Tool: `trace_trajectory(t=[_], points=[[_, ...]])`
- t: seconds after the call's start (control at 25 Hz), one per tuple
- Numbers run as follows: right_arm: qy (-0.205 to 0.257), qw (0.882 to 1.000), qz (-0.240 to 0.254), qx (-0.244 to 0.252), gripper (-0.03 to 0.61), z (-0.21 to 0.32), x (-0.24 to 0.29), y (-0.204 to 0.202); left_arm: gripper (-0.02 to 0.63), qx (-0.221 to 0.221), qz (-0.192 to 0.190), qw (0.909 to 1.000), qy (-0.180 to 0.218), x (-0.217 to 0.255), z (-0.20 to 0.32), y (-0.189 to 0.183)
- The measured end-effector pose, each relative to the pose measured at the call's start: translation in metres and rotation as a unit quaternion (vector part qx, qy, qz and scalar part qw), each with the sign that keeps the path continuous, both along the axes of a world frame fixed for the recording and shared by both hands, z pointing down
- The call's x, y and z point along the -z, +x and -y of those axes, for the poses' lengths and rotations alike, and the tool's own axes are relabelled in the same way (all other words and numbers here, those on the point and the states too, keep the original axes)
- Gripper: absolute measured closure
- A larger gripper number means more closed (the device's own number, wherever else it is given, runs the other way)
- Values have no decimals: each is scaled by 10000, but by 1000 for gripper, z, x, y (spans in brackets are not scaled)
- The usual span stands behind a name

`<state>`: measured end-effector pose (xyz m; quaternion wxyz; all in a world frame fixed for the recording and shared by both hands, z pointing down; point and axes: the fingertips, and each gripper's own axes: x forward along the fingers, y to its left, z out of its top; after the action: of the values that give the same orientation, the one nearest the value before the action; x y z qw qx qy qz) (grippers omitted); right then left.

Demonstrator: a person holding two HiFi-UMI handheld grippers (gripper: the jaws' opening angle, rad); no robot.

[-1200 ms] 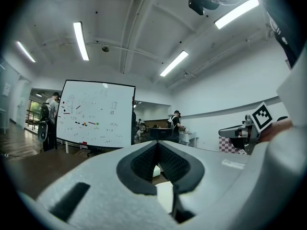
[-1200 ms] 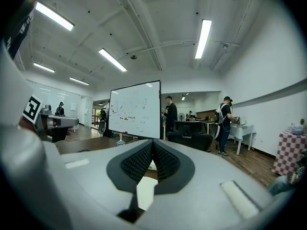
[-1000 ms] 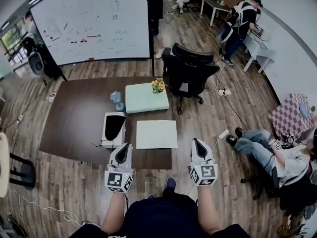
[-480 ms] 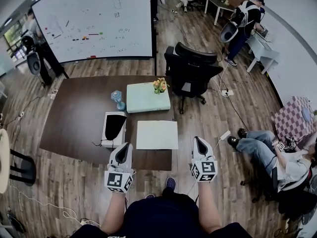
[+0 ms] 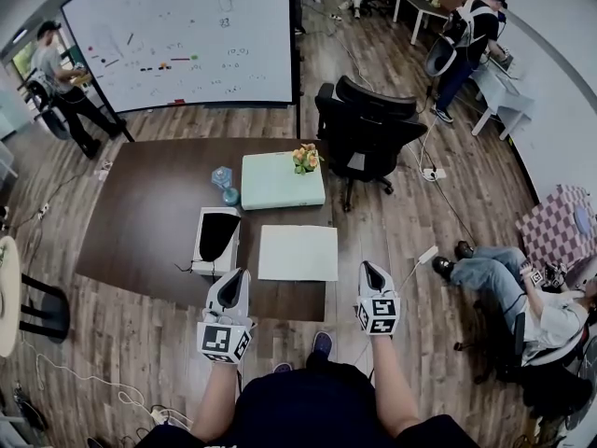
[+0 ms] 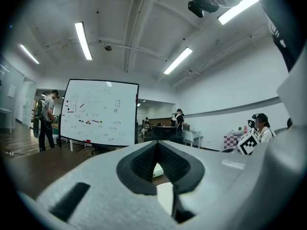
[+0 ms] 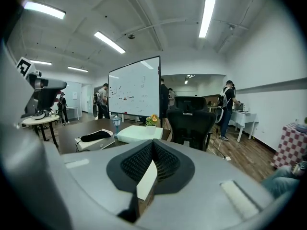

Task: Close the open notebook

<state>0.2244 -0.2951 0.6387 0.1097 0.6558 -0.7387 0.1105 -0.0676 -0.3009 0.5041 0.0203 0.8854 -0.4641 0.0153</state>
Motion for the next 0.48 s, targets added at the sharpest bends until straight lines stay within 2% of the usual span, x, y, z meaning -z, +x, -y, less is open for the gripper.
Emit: trace_trajectory(t=[0.48], points=[[-610,9981,-59,97,571,0,-72,5,618,91,1,10000,-19,-3,4,1]])
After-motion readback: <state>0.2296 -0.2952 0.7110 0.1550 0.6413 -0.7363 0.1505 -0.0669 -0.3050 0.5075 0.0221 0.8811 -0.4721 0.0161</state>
